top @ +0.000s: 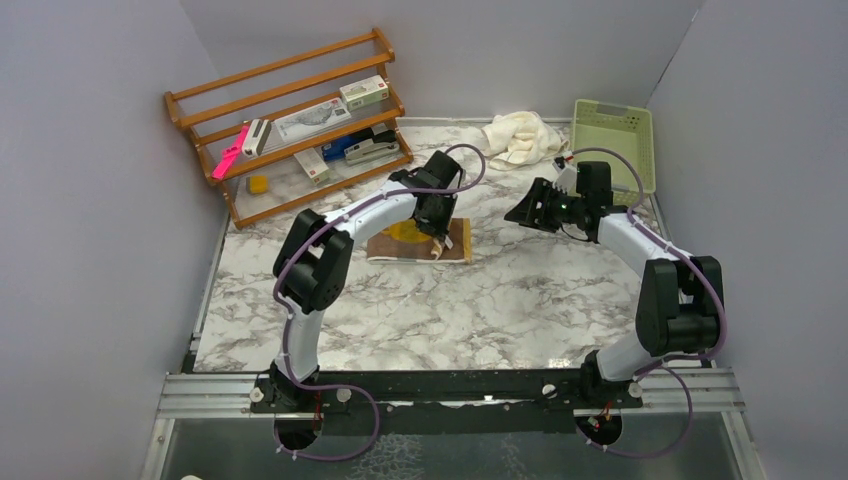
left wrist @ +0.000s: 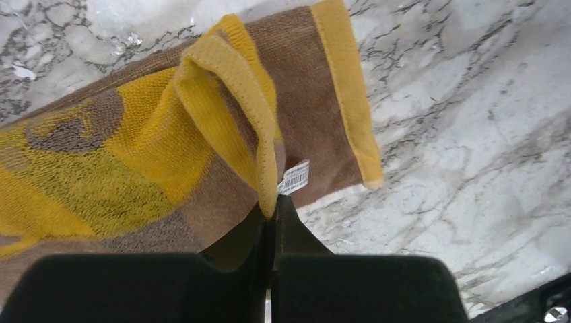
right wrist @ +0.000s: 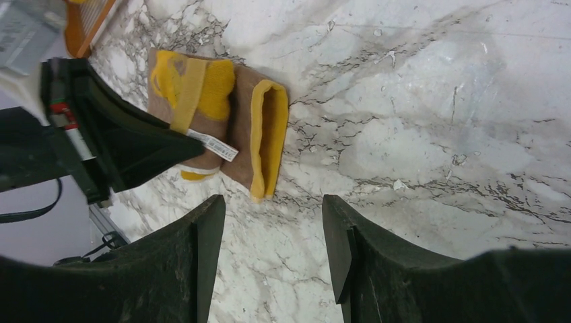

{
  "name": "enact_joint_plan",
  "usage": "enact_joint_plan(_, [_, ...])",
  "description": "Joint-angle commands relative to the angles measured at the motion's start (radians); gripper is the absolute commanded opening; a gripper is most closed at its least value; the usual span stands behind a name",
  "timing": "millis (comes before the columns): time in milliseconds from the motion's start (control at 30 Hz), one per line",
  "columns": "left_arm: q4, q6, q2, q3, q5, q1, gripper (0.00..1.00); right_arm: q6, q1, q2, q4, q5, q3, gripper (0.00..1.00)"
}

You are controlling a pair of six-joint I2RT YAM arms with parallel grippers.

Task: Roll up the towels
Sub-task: Fold the towel at the center of the board.

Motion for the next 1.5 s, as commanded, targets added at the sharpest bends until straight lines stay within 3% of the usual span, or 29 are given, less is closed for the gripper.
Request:
enact_joint_plan(0, [0.004, -0.016, 0.043, 0.019, -0.037, -0.007, 0.0, -0.002, 0.001, -0.008, 0.016, -0.033, 0.009, 0.55])
enact_joint_plan(367, [0.025, -0.067, 0.022, 0.051, -0.013, -0.012, 0.0, -0.001, 0.0, -0.005, 0.028, -0.041, 0.0, 0.55])
enact_joint_plan(467, [0.043, -0.088, 0.015, 0.036, 0.014, -0.013, 0.06, -0.002, 0.0, -0.006, 0.027, -0.042, -0.001, 0.55])
enact_joint_plan(767, [0.092, -0.114, 0.009, 0.017, 0.033, -0.015, 0.37, -0.01, 0.0, -0.007, 0.022, -0.037, -0.006, 0.55])
enact_joint_plan(833, [0.109, -0.114, -0.018, 0.018, 0.019, -0.015, 0.68, -0.02, 0.009, -0.011, 0.028, -0.036, -0.008, 0.53])
enact_joint_plan(967, [0.155, -0.114, -0.114, 0.006, -0.006, 0.005, 0.8, -0.057, 0.115, -0.06, 0.037, 0.066, -0.005, 0.53])
enact_joint_plan(1067, [0.17, -0.114, -0.215, -0.046, -0.006, 0.086, 0.83, -0.054, 0.204, -0.109, 0.07, 0.161, -0.018, 0.53])
enact_joint_plan(1233, [0.249, -0.113, -0.434, -0.288, 0.02, 0.303, 0.85, -0.045, 0.308, -0.14, 0.109, 0.259, -0.007, 0.53])
enact_joint_plan(1333, [0.297, -0.108, -0.509, -0.42, 0.035, 0.389, 0.71, -0.065, 0.423, -0.093, 0.084, 0.328, 0.07, 0.54])
enact_joint_plan(1467, [0.409, -0.142, -0.522, -0.53, 0.077, 0.42, 0.56, -0.028, 0.536, 0.033, 0.046, 0.359, 0.194, 0.54])
